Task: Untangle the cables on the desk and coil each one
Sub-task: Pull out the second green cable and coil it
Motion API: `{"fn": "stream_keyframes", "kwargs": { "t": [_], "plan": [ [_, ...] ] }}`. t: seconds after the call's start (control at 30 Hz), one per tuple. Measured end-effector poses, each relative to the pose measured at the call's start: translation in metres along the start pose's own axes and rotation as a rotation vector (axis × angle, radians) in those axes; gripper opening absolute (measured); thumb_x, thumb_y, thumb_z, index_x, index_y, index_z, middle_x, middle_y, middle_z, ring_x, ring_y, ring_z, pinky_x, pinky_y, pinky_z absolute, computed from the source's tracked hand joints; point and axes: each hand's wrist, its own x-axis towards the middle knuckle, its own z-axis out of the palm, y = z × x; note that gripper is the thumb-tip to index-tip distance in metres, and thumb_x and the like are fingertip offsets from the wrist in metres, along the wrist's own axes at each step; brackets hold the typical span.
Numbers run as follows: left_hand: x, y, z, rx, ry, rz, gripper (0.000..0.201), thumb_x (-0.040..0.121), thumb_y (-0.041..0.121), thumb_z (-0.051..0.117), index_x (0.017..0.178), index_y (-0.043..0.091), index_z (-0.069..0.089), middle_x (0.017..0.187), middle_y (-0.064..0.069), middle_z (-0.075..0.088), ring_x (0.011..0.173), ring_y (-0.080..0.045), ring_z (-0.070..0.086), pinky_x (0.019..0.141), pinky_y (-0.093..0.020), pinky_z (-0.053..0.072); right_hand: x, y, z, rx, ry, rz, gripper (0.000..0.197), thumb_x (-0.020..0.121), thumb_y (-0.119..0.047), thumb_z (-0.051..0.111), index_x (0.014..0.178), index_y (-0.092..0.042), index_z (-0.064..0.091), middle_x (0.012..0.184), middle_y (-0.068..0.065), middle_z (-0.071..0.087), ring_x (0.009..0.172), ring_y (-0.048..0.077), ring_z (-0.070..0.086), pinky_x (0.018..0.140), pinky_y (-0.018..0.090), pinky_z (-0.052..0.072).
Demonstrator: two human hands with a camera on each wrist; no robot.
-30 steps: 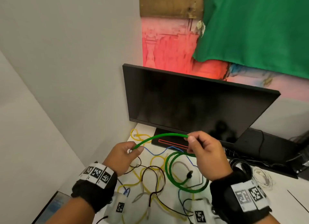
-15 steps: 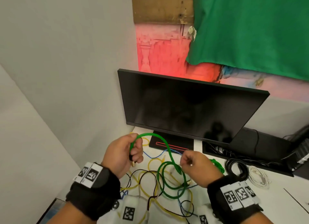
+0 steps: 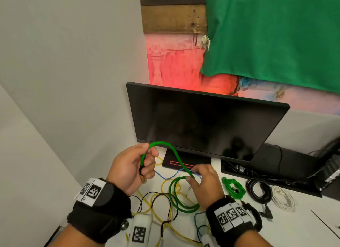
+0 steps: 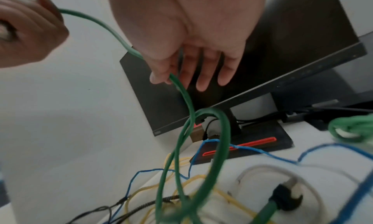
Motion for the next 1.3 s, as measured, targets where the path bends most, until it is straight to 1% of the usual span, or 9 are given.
{"fn": "stream_keyframes", "kwargs": {
  "t": [0.2, 0.3, 0.4, 0.53, 0.67, 0.87, 1.03, 1.13, 1.3],
  "plan": [
    [0.004, -0.003, -0.003, 0.422, 0.086, 0.147, 0.031, 0.097, 0.022, 0.050, 0.082, 0.010, 0.075, 0.065, -0.002, 0.055, 0.048, -0.013, 0.044, 0.050, -0.023, 0.039, -0.023, -0.036, -0.018, -0.163, -0.402, -0.333, 0.017, 0.103, -0.032, 0.042, 0.096, -0.025, 0.055, 0.090, -0.007, 0.050, 0.085, 0.017, 0.051, 0.079, 0.033, 0.045],
    [0.007, -0.007, 0.002, 0.684, 0.014, 0.102, 0.029, 0.087, 0.030, 0.052, 0.078, 0.018, 0.076, 0.065, 0.003, 0.060, 0.047, -0.006, 0.044, 0.048, -0.017, 0.036, -0.038, -0.067, -0.029, -0.190, -0.491, -0.465, 0.017, 0.105, -0.034, 0.036, 0.104, -0.027, 0.051, 0.097, -0.003, 0.051, 0.090, 0.021, 0.053, 0.079, 0.036, 0.045],
    [0.008, -0.009, 0.011, 0.803, -0.124, 0.020, 0.031, 0.079, 0.028, 0.050, 0.065, 0.009, 0.069, 0.055, 0.003, 0.053, 0.047, -0.004, 0.043, 0.050, -0.014, 0.034, -0.039, -0.088, -0.040, -0.092, -0.343, -0.513, 0.014, 0.102, -0.034, 0.041, 0.112, -0.030, 0.050, 0.099, -0.010, 0.053, 0.092, 0.018, 0.055, 0.078, 0.034, 0.046],
    [0.009, -0.001, 0.013, 0.819, -0.175, -0.064, 0.031, 0.071, 0.032, 0.053, 0.060, 0.007, 0.065, 0.051, -0.001, 0.048, 0.051, -0.011, 0.043, 0.051, -0.024, 0.037, -0.036, -0.089, -0.044, 0.086, -0.176, -0.346, 0.023, 0.096, -0.039, 0.056, 0.113, -0.035, 0.040, 0.086, -0.013, 0.055, 0.074, 0.006, 0.055, 0.062, 0.021, 0.042],
    [0.008, 0.006, 0.016, 0.943, -0.214, -0.096, 0.030, 0.065, 0.043, 0.052, 0.057, 0.018, 0.066, 0.051, 0.004, 0.048, 0.051, -0.009, 0.044, 0.055, -0.030, 0.036, -0.032, -0.078, -0.038, 0.042, -0.211, -0.369, 0.028, 0.098, -0.043, 0.050, 0.124, -0.032, 0.049, 0.104, -0.012, 0.062, 0.090, 0.008, 0.058, 0.077, 0.028, 0.049],
    [0.008, 0.003, 0.003, 0.915, -0.033, -0.072, 0.026, 0.087, 0.010, 0.056, 0.078, 0.025, 0.075, 0.072, -0.002, 0.071, 0.068, -0.017, 0.069, 0.073, -0.034, 0.058, -0.017, -0.059, -0.036, -0.102, -0.101, -0.273, 0.024, 0.102, -0.043, 0.043, 0.102, -0.023, 0.056, 0.092, -0.011, 0.052, 0.080, 0.012, 0.052, 0.069, 0.031, 0.043],
    [0.006, -0.004, -0.001, 1.042, -0.101, -0.049, 0.010, 0.081, 0.019, 0.077, 0.084, 0.028, 0.075, 0.079, 0.006, 0.073, 0.073, -0.005, 0.066, 0.072, -0.019, 0.052, -0.013, -0.050, -0.031, -0.050, -0.054, -0.230, 0.022, 0.100, -0.043, 0.046, 0.095, -0.024, 0.057, 0.081, -0.014, 0.052, 0.070, 0.006, 0.050, 0.061, 0.025, 0.039],
    [0.006, -0.009, 0.003, 0.966, -0.106, -0.010, 0.017, 0.076, 0.017, 0.081, 0.084, 0.028, 0.071, 0.077, 0.005, 0.070, 0.068, -0.005, 0.065, 0.069, -0.018, 0.052, -0.013, -0.049, -0.029, 0.113, -0.058, -0.242, 0.021, 0.099, -0.038, 0.052, 0.083, -0.026, 0.055, 0.066, -0.013, 0.049, 0.060, 0.006, 0.047, 0.055, 0.021, 0.034],
    [0.008, -0.019, 0.001, 1.091, -0.026, 0.107, 0.037, 0.075, 0.031, 0.080, 0.095, 0.047, 0.054, 0.091, 0.020, 0.058, 0.074, 0.000, 0.057, 0.066, -0.014, 0.048, -0.012, -0.049, -0.041, 0.392, -0.211, -0.243, 0.028, 0.102, -0.031, 0.050, 0.076, -0.030, 0.057, 0.058, -0.018, 0.053, 0.053, 0.002, 0.048, 0.052, 0.014, 0.035]
  ]
}}
